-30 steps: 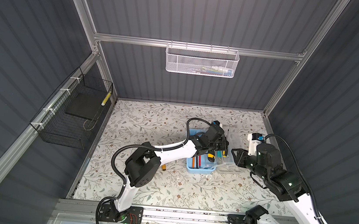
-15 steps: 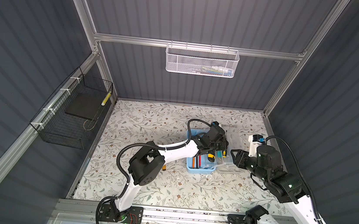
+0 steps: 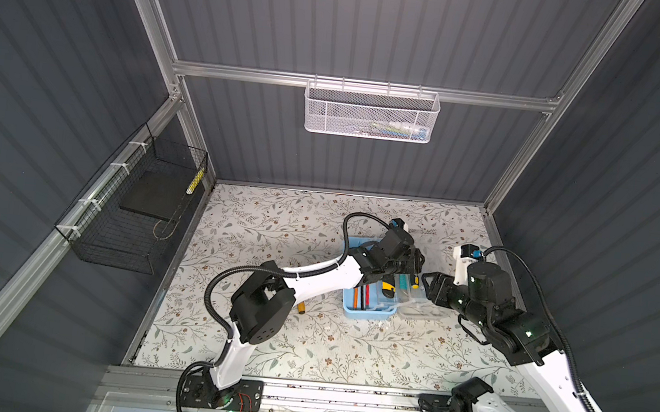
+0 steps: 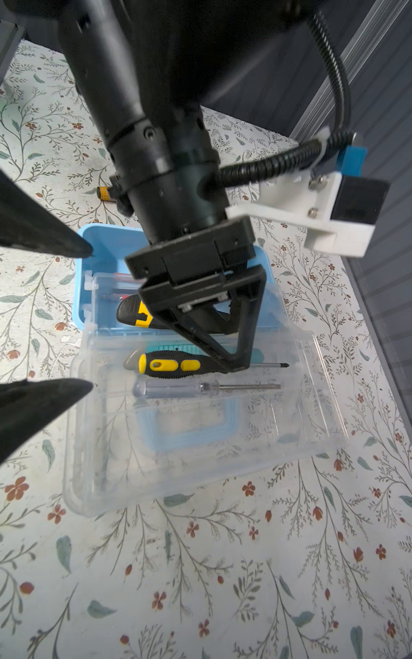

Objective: Pack the tool kit
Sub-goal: 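Carry the black-yellow screwdriver into the box while right gripper holds the lid, then withdraw left gripper from the box while right gripper moves to the clear screwdriver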

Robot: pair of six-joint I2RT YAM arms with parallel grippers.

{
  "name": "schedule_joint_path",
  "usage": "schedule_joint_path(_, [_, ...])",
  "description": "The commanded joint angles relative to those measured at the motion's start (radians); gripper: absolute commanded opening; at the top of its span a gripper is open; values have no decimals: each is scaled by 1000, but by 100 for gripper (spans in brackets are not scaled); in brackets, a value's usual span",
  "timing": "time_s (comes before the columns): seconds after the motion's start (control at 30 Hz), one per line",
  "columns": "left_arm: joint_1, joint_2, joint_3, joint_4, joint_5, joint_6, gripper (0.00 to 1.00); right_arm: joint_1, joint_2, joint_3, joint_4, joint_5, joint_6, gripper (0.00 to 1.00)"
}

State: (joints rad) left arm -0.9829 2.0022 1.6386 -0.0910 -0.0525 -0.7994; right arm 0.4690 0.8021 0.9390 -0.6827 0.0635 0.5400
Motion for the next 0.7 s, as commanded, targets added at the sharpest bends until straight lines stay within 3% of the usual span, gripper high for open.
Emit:
schedule_joint_path(0.0, [-2,-138,-56,-57,-63,115,60,-2,21,34,9,-36,-14,54])
schedule_joint_path(0.13, [-3,-283,-211,-108,-146,180,60,32,91,64,28,-63,-8,52])
schedule_joint_path(0.3, [-2,-467,-377,-301,-302,204,59,213,250,151,45,51,-26,52])
schedule_joint_path(0.43, [13,-599,-486,-453,-441,175,59,319,410,232,70,61,-42,53])
schedule_joint_path(0.53, [62,-731,-627,-472,-435,119,59,365,521,279,101,26,-48,55])
schedule_joint_path(0.67, [172,-896,-847,-402,-342,18,58,410,686,361,136,-21,-58,54])
